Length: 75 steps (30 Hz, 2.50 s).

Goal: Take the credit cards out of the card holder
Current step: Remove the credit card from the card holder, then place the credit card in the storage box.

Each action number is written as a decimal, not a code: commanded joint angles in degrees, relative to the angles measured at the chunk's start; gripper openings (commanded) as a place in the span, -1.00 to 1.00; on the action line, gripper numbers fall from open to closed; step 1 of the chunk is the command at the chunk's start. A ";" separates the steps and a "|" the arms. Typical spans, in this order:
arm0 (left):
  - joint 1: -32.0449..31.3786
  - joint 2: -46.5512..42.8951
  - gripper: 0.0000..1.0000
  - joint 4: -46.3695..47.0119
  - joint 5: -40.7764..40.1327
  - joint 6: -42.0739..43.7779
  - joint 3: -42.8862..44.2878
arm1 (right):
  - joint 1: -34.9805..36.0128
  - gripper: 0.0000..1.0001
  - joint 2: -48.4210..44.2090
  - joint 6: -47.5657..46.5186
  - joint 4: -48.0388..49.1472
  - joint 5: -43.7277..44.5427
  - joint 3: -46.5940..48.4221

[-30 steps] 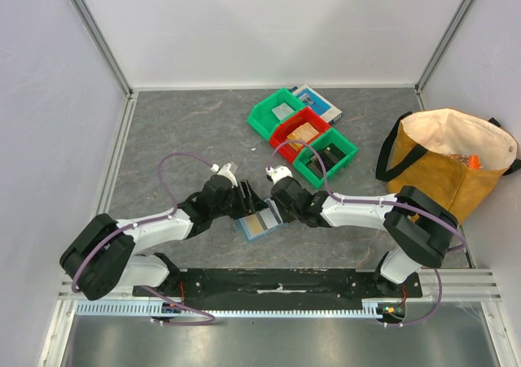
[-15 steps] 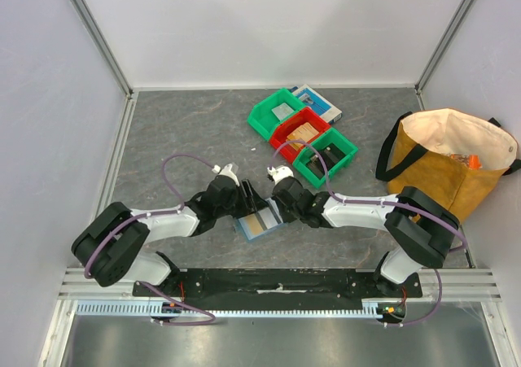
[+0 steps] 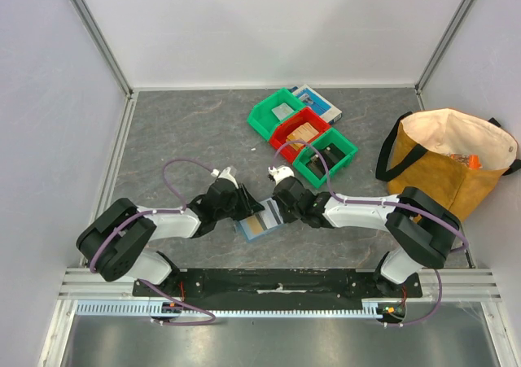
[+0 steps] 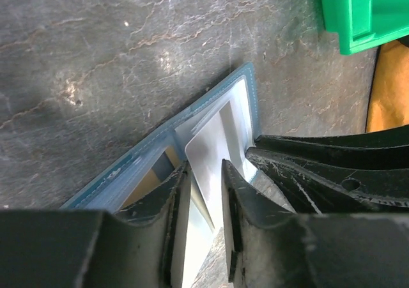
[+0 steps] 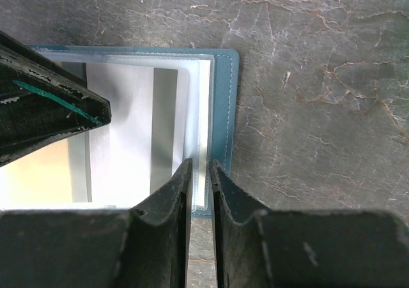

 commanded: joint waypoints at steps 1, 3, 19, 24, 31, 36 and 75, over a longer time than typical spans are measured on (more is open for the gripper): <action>-0.34 0.34 -0.45 1.60 0.01 -1.85 -1.71 | -0.07 -0.56 -0.54 0.96 -0.78 -2.12 -1.30; -0.25 -0.01 -0.54 2.65 0.28 -2.46 -2.41 | -0.16 -0.56 -0.63 1.05 -0.69 -2.12 -1.38; 1.07 -7.21 -0.96 0.90 0.02 -3.96 -6.98 | -1.74 -0.60 -0.63 1.92 -0.51 -3.35 -2.09; 1.42 -9.68 -0.97 -0.16 0.10 -3.87 -8.21 | -2.01 -0.60 -0.72 2.01 -0.07 -4.23 -2.09; 1.33 -5.03 -0.44 4.23 3.79 -3.35 -6.54 | -2.01 -0.61 -0.63 1.92 0.28 -5.11 -2.00; 1.42 -3.88 -0.26 6.35 4.06 -3.79 -6.37 | -2.01 -0.62 -0.45 1.84 0.37 -5.29 -2.00; -2.96 -31.66 -0.96 -33.55 -8.76 44.44 17.08 | -9.03 0.56 -23.03 6.04 -13.17 -6.43 12.32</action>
